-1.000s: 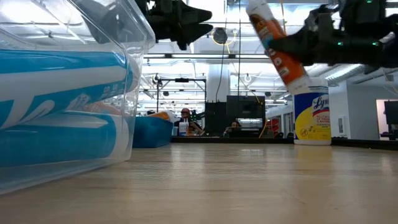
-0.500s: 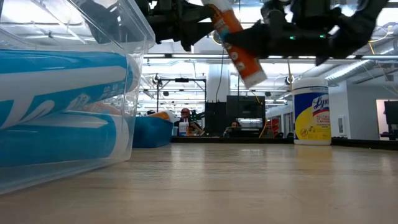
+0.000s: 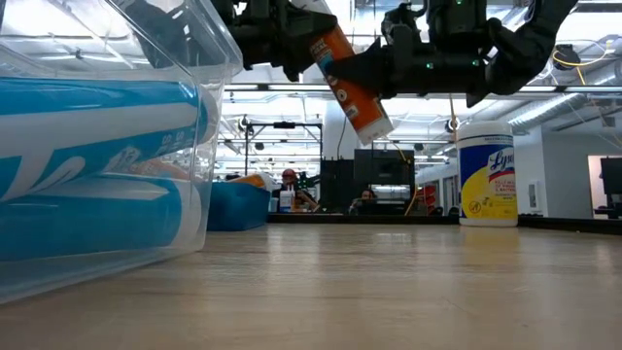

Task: Pick & place silicon tubes, Sealant and Lysol wipes
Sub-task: Put the orange sealant into the blue bin

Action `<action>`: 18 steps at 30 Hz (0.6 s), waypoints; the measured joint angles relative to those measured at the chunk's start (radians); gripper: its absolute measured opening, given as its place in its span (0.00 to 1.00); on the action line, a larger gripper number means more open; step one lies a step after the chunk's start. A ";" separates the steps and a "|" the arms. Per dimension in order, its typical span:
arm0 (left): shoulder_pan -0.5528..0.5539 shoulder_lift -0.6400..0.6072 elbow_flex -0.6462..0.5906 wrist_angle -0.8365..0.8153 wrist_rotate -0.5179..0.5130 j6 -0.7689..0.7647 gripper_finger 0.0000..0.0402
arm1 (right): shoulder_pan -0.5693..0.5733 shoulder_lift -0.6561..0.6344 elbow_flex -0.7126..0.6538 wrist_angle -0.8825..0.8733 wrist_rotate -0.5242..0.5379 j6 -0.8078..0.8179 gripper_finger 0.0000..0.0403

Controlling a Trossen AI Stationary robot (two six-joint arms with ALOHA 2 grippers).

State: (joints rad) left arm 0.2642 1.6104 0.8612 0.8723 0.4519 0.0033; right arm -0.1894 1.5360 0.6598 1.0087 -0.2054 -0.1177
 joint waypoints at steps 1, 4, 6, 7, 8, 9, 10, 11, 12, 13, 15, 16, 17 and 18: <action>0.000 0.000 0.000 -0.003 0.000 0.012 0.62 | 0.000 0.000 0.000 -0.002 0.000 0.000 0.46; -0.001 0.000 0.000 -0.008 -0.010 0.054 0.54 | 0.000 0.000 0.000 -0.004 0.005 0.019 0.46; -0.006 0.000 0.000 -0.010 -0.016 0.068 0.52 | 0.000 0.000 0.000 -0.006 0.021 0.032 0.45; -0.007 0.000 0.000 -0.011 -0.016 0.075 0.52 | 0.002 0.000 0.000 -0.008 0.034 0.035 0.46; -0.007 0.000 0.000 -0.011 -0.016 0.075 0.52 | 0.003 0.000 0.000 -0.010 0.048 0.039 0.50; -0.007 0.000 0.000 -0.011 -0.015 0.076 0.52 | 0.003 0.000 0.000 -0.011 0.056 0.043 0.54; -0.006 -0.002 0.000 -0.018 -0.016 0.076 0.52 | 0.003 0.000 0.000 -0.014 0.061 0.045 0.59; -0.002 -0.012 0.000 -0.038 -0.016 0.076 0.52 | 0.003 0.000 0.000 -0.018 0.061 0.046 0.64; 0.003 -0.027 0.000 -0.063 -0.015 0.076 0.52 | 0.003 0.000 0.000 -0.025 0.064 0.047 0.68; 0.008 -0.047 0.000 -0.091 -0.015 0.081 0.52 | 0.003 0.000 0.000 -0.034 0.067 0.048 0.71; 0.022 -0.105 0.000 -0.165 -0.016 0.093 0.52 | 0.003 0.000 0.000 -0.060 0.069 0.050 0.77; 0.027 -0.140 0.000 -0.221 -0.025 0.100 0.52 | 0.002 -0.001 0.000 -0.068 0.071 0.050 0.79; 0.029 -0.173 0.000 -0.274 -0.040 0.112 0.52 | 0.002 -0.001 0.000 -0.075 0.072 0.050 0.81; 0.029 -0.208 0.000 -0.327 -0.060 0.129 0.52 | 0.002 -0.001 0.000 -0.080 0.074 0.051 0.83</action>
State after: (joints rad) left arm 0.2935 1.4027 0.8612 0.5448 0.3922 0.1323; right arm -0.1879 1.5352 0.6600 0.9288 -0.1313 -0.0671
